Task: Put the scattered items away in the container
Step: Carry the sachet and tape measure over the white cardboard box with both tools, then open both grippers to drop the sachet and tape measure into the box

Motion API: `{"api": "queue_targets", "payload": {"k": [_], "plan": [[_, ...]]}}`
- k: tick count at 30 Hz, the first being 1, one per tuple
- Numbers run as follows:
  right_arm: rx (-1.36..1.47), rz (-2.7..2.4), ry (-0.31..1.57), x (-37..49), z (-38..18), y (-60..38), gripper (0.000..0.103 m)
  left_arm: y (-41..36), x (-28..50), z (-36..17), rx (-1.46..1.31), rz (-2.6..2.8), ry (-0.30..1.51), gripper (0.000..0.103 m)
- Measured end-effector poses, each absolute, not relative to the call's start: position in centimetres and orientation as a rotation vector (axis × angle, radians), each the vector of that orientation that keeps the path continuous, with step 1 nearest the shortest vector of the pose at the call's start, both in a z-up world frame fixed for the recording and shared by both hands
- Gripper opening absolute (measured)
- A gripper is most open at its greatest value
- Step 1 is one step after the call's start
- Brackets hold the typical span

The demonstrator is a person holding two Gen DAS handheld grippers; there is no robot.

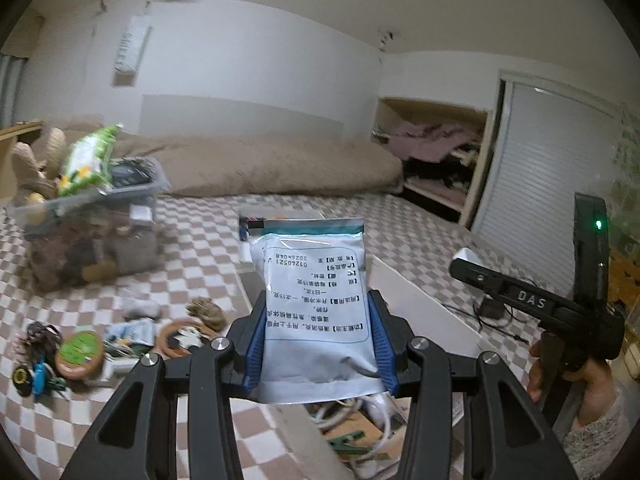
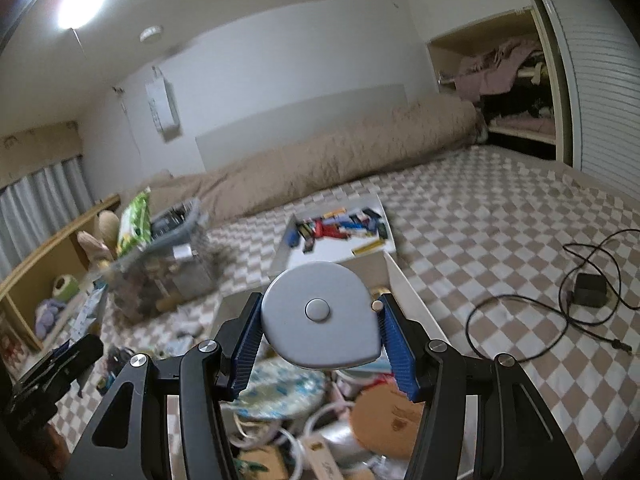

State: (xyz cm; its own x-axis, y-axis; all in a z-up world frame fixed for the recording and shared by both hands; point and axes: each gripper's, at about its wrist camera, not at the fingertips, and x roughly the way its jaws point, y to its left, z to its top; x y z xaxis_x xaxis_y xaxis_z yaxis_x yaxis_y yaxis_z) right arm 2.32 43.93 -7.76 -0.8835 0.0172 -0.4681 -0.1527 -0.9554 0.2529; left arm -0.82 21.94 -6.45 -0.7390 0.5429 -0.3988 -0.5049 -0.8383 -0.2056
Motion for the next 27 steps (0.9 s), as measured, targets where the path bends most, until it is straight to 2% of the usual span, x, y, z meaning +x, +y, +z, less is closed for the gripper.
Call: {"api": "queue_targets", "payload": {"k": [13,25,26,27], "plan": [[-0.921,2.917,0.308,3.8,-10.0,43.1,0.058,25.4,-0.8,-8.1,-0.711,2.403,-0.132,0.046],[-1.195,2.859,0.168,3.7,-13.0,42.3,0.058,24.9,-1.0,-7.8,-0.737,2.386,-0.159,0.046],[-1.208,2.859,0.174,3.7,-13.0,42.3,0.06,25.0,-1.0,-7.9,-0.743,2.383,-0.16,0.046],[-1.221,2.861,0.188,3.8,-13.1,42.4,0.074,25.1,-1.0,-7.9,-0.749,2.379,-0.161,0.046]]}}
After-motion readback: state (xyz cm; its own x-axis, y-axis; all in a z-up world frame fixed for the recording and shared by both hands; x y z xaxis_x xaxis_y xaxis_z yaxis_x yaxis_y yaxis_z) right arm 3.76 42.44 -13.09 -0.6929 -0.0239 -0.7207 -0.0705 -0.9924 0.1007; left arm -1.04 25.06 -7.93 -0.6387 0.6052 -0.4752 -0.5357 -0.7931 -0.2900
